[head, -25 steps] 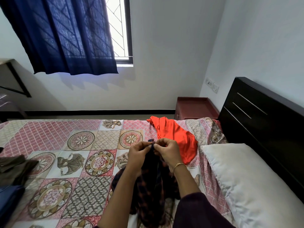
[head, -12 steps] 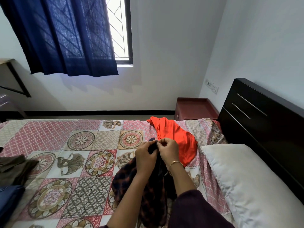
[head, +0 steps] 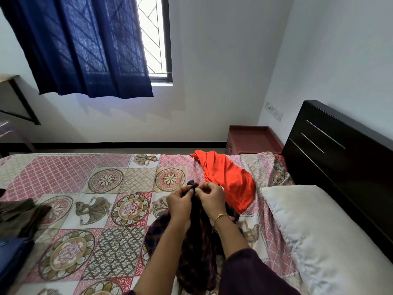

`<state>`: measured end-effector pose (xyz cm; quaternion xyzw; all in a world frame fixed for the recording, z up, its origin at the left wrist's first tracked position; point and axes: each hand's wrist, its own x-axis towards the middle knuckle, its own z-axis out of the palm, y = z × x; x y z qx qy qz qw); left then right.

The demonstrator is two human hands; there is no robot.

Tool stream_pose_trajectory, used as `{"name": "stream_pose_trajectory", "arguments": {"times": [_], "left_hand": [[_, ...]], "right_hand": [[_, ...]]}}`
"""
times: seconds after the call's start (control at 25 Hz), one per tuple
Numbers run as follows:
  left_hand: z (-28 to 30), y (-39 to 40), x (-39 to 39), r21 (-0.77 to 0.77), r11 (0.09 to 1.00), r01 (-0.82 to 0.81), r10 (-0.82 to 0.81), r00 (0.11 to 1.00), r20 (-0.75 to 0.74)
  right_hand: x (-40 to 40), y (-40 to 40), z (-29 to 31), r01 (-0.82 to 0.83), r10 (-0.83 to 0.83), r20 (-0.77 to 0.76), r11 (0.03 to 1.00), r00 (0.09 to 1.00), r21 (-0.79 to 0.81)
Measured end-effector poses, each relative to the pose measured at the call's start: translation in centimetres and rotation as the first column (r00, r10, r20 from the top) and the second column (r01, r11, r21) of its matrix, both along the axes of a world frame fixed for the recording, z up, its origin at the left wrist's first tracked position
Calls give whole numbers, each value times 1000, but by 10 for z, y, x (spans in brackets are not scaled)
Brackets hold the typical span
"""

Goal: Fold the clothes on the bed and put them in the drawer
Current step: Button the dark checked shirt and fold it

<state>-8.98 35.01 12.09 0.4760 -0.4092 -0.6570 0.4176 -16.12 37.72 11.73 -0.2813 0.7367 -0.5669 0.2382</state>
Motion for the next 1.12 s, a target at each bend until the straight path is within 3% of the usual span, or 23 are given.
{"name": "stream_pose_trajectory", "arguments": {"times": [0.28,0.48,0.64,0.72,0.84,0.92,1.04,1.12], "left_hand": [[0,3,2,-80,997,-15,26,988,149],[1,2,4,-68,997,26,-18,993,120],[-4,-3,6,-164,982,96,-63,978,199],[-6,-6,7,-243,960,138,-74,965,252],[-8,-9,7,-463,857,224,-1,901,434],[-10,-10,5,-568,771,290,47,862,504],[-12,-12,2,-659,664,352,297,685,665],[-7,-11,-1,-629,672,391,349,582,734]], "right_hand": [[5,-1,-3,3,-3,-11,1000,1000,6],[6,-1,-6,11,-4,154,999,988,-45],[-1,0,-8,-59,72,218,996,973,-66],[-5,-1,-6,-104,111,170,993,979,-50],[-10,-1,0,-125,136,-132,988,982,86],[-14,-1,0,-126,155,-238,983,959,133],[-19,-3,1,-158,173,-140,981,975,109],[-21,-9,2,-184,193,-98,978,976,95]]}}
